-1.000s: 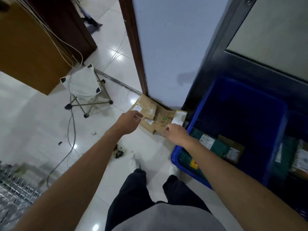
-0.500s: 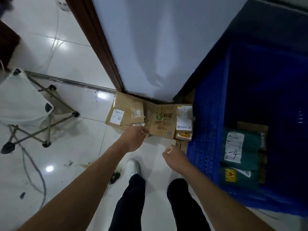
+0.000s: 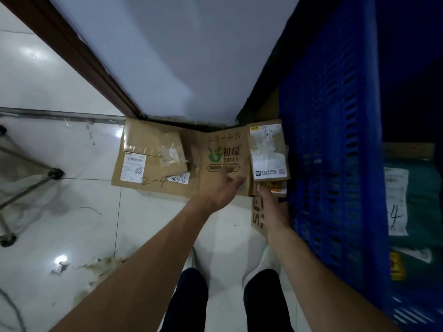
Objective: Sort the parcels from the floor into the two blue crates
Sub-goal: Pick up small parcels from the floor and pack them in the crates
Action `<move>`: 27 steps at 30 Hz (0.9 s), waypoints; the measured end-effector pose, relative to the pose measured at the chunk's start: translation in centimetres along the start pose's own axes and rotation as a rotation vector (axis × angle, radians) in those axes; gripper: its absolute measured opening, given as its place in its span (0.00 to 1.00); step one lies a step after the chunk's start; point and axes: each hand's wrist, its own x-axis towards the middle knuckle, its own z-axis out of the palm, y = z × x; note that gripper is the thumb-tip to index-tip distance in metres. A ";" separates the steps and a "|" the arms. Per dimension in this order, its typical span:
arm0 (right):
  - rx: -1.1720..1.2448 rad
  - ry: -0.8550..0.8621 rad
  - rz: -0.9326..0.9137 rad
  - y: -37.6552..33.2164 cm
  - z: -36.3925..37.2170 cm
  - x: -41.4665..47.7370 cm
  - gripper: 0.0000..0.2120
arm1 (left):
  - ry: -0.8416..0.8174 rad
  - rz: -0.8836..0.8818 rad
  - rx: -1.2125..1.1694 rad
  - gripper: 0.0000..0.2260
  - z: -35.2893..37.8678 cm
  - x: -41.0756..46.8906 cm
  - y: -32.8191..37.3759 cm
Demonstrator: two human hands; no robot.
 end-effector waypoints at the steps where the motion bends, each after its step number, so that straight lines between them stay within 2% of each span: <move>1: 0.014 0.026 0.012 0.0 -0.2 0.0 0.48 | 0.006 -0.010 -0.012 0.29 0.6 0.5 0.4; 4: 0.056 0.042 0.016 0.5 -0.5 0.3 0.42 | -0.008 -0.048 -0.153 0.36 1.8 1.8 1.9; 6: 0.199 0.019 0.035 0.7 -0.3 0.6 0.34 | -0.013 -0.068 -0.230 0.39 2.1 2.5 2.6; 8: 0.321 0.005 0.050 0.5 -0.2 1.0 0.25 | -0.013 -0.078 -0.227 0.39 2.3 2.9 3.4; 9: 0.371 0.011 0.062 0.4 -0.1 1.2 0.24 | -0.011 -0.076 -0.218 0.38 2.5 3.1 3.6; 12: 0.405 0.008 0.084 -0.9 -0.4 1.4 0.26 | -0.013 -0.054 -0.227 0.28 2.8 3.6 3.8; 17: 0.420 -0.111 0.171 -1.8 -0.8 1.8 0.38 | -0.043 -0.025 -0.250 0.17 3.4 3.4 3.8; 22: 0.386 -0.218 0.257 -2.7 -1.1 1.7 0.38 | -0.076 -0.076 -0.312 0.09 3.1 3.6 3.1; 24: 0.369 -0.242 0.271 -2.9 -1.0 1.4 0.36 | -0.073 -0.095 -0.343 0.09 2.9 3.5 2.7; 27: 0.366 -0.251 0.273 -2.8 -0.7 1.0 0.33 | -0.069 -0.117 -0.331 0.15 2.8 3.1 1.9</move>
